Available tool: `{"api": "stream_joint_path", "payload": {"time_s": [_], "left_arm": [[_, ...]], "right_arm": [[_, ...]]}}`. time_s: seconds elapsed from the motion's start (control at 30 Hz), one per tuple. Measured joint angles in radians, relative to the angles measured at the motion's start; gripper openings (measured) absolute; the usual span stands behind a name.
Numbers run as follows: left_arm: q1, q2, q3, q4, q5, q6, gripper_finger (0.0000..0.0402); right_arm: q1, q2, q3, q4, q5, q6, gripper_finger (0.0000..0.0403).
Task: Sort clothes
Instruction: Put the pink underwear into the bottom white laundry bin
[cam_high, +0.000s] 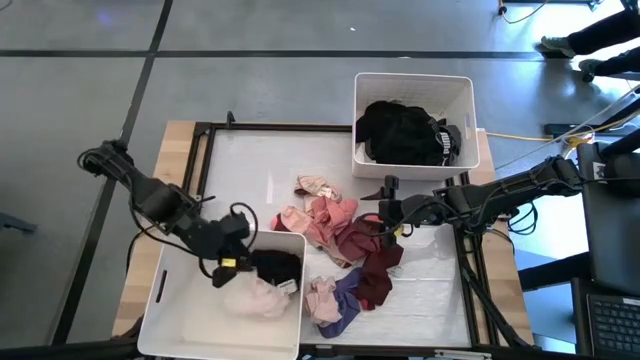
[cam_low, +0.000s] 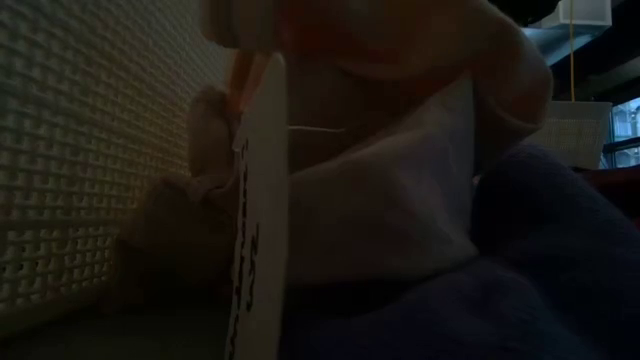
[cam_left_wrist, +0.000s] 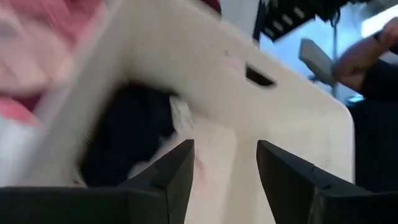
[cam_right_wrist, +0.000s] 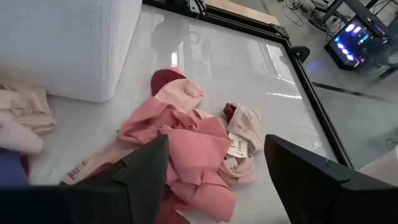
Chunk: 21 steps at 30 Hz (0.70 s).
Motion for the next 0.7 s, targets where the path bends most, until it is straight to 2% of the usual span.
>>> {"api": "stream_joint_path", "payload": {"time_s": [0.13,0.23,0.33,0.43,0.57,0.7], "left_arm": [[0.001,0.0,0.048,-0.003,-0.196,0.207,0.0163],[0.001,0.0,0.041,0.064,-0.369,0.368,0.0163],[0.001,0.0,0.01,0.153,-0.487,0.481,0.0163],[0.01,0.003,-0.012,0.215,-0.532,0.549,0.0163],[0.025,0.005,-0.022,0.235,-0.536,0.539,0.0163],[0.036,0.019,-0.022,0.235,-0.536,0.52,0.0163]], "right_arm": [[0.0,0.0,0.0,0.028,0.0,0.076,0.0264],[0.0,0.0,0.0,0.025,0.0,0.094,0.0264],[0.0,0.013,0.0,0.032,0.0,0.091,0.0264],[0.0,0.049,0.0,0.047,-0.043,0.075,0.0264],[0.0,0.131,0.0,0.05,-0.135,0.083,0.0264],[0.001,0.233,-0.001,0.063,-0.131,0.102,0.0264]]}}
